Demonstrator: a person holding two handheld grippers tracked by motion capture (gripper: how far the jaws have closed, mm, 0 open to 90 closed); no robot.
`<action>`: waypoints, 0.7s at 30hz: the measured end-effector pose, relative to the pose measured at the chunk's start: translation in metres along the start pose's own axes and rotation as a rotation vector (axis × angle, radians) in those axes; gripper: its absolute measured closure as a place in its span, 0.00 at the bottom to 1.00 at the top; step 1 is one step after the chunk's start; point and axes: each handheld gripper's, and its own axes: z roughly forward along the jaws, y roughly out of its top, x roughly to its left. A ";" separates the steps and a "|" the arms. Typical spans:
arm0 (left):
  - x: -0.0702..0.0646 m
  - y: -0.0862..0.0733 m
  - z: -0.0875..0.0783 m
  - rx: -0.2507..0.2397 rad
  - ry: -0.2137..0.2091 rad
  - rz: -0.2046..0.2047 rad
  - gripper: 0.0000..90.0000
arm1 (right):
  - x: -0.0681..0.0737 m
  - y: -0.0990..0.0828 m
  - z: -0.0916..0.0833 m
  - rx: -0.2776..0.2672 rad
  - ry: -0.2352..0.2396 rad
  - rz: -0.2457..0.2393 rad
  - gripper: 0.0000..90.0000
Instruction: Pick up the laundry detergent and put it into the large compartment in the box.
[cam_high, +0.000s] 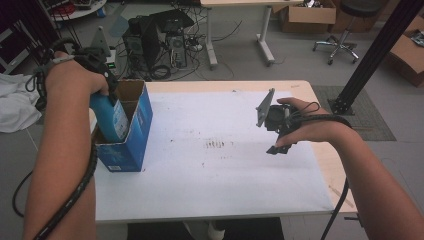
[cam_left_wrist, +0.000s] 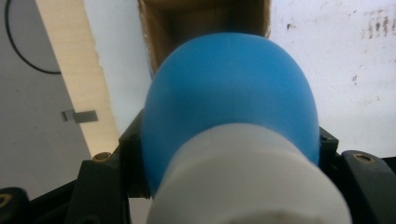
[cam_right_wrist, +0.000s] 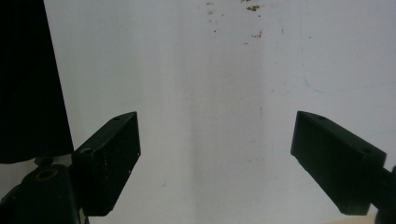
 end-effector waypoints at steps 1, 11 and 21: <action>0.000 0.001 0.004 0.005 0.001 0.007 0.42 | 0.000 0.001 0.001 0.002 -0.001 -0.003 0.18; -0.001 0.004 0.042 0.021 0.016 0.014 0.42 | 0.002 0.002 0.003 0.007 0.003 -0.006 0.18; -0.002 0.007 0.072 0.036 0.016 0.029 0.42 | 0.002 0.000 0.003 0.012 0.009 -0.003 0.18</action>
